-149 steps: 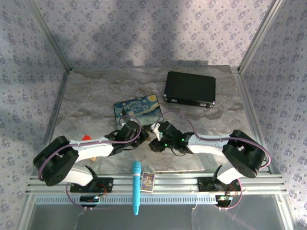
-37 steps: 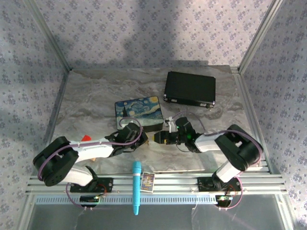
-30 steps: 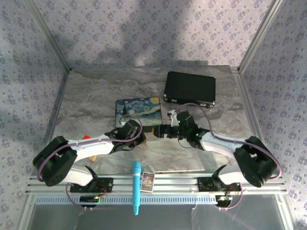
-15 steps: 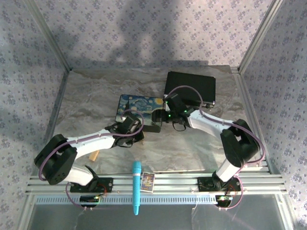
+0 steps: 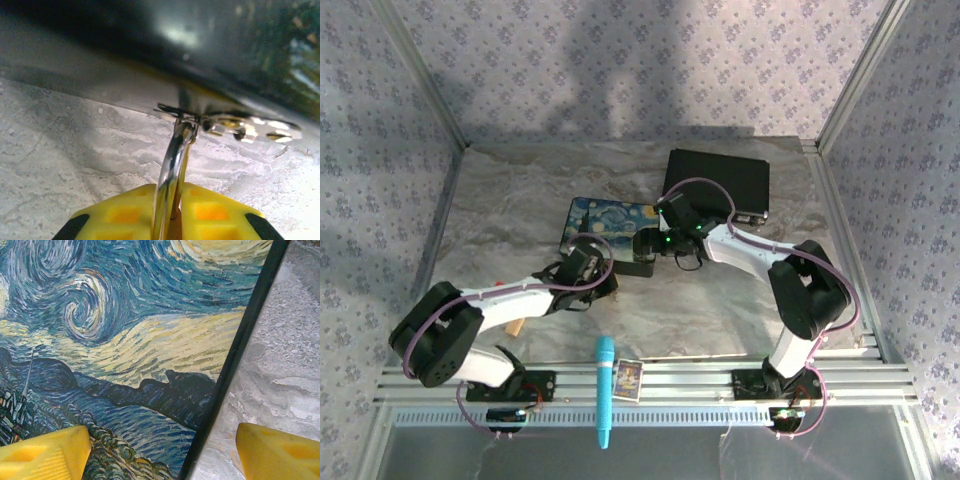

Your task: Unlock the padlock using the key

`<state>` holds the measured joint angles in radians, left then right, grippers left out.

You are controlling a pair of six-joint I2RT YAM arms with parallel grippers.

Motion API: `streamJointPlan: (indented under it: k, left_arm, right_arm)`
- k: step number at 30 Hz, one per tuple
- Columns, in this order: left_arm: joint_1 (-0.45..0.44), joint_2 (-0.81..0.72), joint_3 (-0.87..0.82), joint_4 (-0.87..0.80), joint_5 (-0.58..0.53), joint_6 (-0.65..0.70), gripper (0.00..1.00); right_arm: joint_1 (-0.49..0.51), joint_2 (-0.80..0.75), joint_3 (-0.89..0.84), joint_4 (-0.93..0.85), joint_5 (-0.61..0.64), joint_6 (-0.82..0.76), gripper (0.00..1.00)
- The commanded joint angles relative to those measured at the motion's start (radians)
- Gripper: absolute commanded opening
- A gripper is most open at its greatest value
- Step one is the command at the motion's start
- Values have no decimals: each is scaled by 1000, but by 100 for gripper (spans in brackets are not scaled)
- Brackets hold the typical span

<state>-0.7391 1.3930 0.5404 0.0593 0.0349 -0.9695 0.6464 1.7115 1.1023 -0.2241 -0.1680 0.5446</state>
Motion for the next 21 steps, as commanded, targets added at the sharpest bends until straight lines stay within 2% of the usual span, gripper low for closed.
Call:
streamJointPlan:
  k: [1,4,6,12,17,21]
  left_arm:
    - [-35,19,-65,-62,-110,-15,22]
    - [-120,21,-24,-126,-255,-24,25]
    - [-147,29,-10,-166,-315,-42,26]
    - [-196,38,25,-276,-399,-93,25]
    - [-237,62,81,-339,-481,-66,25]
    - [-256,123,162,-437,-514,-51,19]
  right_arm:
    - [6,51,-7,-57,12,12,78]
    - [6,62,-11,-57,6,17,79]
    - [6,68,-12,-56,0,21,79]
    - [6,65,-15,-54,-1,27,79]
    - [6,62,-24,-40,-1,31,78]
    - [4,60,-37,-30,-1,35,78]
